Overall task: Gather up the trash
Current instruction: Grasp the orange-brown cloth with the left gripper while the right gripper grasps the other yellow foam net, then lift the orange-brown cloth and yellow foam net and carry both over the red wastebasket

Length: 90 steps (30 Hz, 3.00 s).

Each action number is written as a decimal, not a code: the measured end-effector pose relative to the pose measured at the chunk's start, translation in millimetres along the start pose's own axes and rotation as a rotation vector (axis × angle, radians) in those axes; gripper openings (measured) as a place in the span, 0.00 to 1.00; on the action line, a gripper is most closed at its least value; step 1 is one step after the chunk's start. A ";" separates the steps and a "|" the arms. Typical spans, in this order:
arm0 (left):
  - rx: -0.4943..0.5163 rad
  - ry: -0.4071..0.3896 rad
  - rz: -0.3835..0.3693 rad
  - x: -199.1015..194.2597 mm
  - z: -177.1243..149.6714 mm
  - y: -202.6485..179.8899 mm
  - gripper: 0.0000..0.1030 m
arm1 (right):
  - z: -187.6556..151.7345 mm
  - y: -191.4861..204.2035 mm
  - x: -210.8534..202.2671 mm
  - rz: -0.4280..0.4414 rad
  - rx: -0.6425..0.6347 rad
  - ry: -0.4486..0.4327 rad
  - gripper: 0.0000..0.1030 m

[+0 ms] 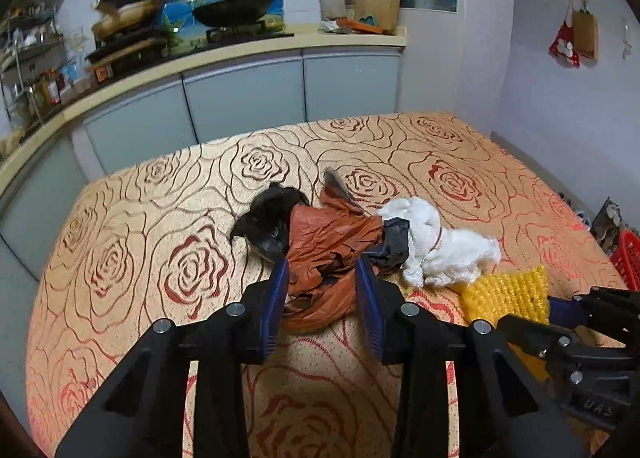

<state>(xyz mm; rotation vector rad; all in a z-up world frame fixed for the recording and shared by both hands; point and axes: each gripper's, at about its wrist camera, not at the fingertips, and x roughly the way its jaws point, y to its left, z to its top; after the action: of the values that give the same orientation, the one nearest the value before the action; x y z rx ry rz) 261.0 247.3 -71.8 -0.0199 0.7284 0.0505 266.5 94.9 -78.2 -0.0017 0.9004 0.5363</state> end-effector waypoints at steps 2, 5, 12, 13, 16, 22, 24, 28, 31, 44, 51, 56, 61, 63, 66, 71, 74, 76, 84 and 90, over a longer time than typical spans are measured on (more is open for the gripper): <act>-0.011 0.002 -0.008 -1.1 -1.0 3.5 0.31 | -0.9 0.2 -1.9 -0.001 -0.005 -0.003 0.20; -0.022 -0.004 -0.010 -6.2 -3.0 5.5 0.28 | -2.1 -1.5 -5.7 0.002 0.000 -0.009 0.16; -0.065 -0.036 0.000 -30.0 -12.6 12.1 0.20 | -2.4 -6.7 -24.6 -0.008 0.005 -0.048 0.14; -0.072 -0.040 0.003 -34.9 -15.1 12.7 0.20 | -3.3 -8.0 -27.2 -0.007 0.007 -0.051 0.14; -0.090 -0.057 0.004 -50.6 -19.9 13.5 0.20 | -3.9 -9.7 -39.8 -0.022 0.007 -0.079 0.14; -0.102 -0.115 0.032 -90.3 -24.0 13.2 0.20 | -0.2 -7.5 -66.6 -0.035 -0.007 -0.145 0.14; -0.104 -0.139 0.042 -104.1 -23.7 11.3 0.20 | 1.9 -5.0 -77.6 -0.037 -0.015 -0.173 0.14; -0.100 -0.188 0.070 -129.7 -21.0 4.9 0.20 | 5.1 -0.4 -99.6 -0.045 -0.034 -0.225 0.14; -0.103 -0.224 0.079 -145.9 -18.2 0.8 0.20 | 6.8 2.2 -114.2 -0.054 -0.047 -0.259 0.14; -0.090 -0.314 0.066 -189.1 -9.7 -26.2 0.20 | 4.0 -1.3 -176.8 -0.095 -0.071 -0.384 0.14; -0.067 -0.336 0.028 -197.3 -4.3 -48.4 0.20 | -2.6 -16.6 -200.3 -0.130 -0.048 -0.417 0.14; -0.029 -0.344 -0.020 -196.3 0.3 -75.6 0.20 | -7.8 -33.3 -213.7 -0.169 -0.021 -0.433 0.14; 0.008 -0.350 -0.083 -193.5 4.4 -106.0 0.20 | -14.0 -55.1 -227.3 -0.218 0.011 -0.444 0.14; 0.028 -0.349 -0.110 -191.1 6.7 -121.3 0.20 | -17.0 -65.7 -233.2 -0.242 0.028 -0.448 0.14; 0.054 -0.346 -0.146 -186.2 10.8 -142.3 0.20 | -22.5 -83.5 -241.9 -0.280 0.058 -0.451 0.14; 0.105 -0.325 -0.222 -173.3 12.5 -183.5 0.20 | -33.6 -116.0 -256.2 -0.347 0.113 -0.456 0.14; 0.132 -0.308 -0.276 -164.8 11.9 -207.6 0.20 | -41.8 -136.3 -264.9 -0.393 0.144 -0.457 0.14; 0.146 -0.295 -0.309 -159.2 11.8 -221.1 0.20 | -47.5 -150.1 -269.8 -0.418 0.169 -0.456 0.14; 0.239 -0.230 -0.424 -137.6 4.3 -290.3 0.20 | -74.3 -198.0 -284.7 -0.503 0.255 -0.444 0.14; 0.313 -0.171 -0.497 -119.8 -1.6 -340.6 0.20 | -91.5 -227.6 -287.7 -0.546 0.306 -0.418 0.14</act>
<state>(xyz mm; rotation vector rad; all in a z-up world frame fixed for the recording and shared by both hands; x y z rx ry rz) 188.7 -97.6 6.9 0.1021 0.5374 -0.5304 155.9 -250.5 28.7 0.1346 0.5294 -0.1148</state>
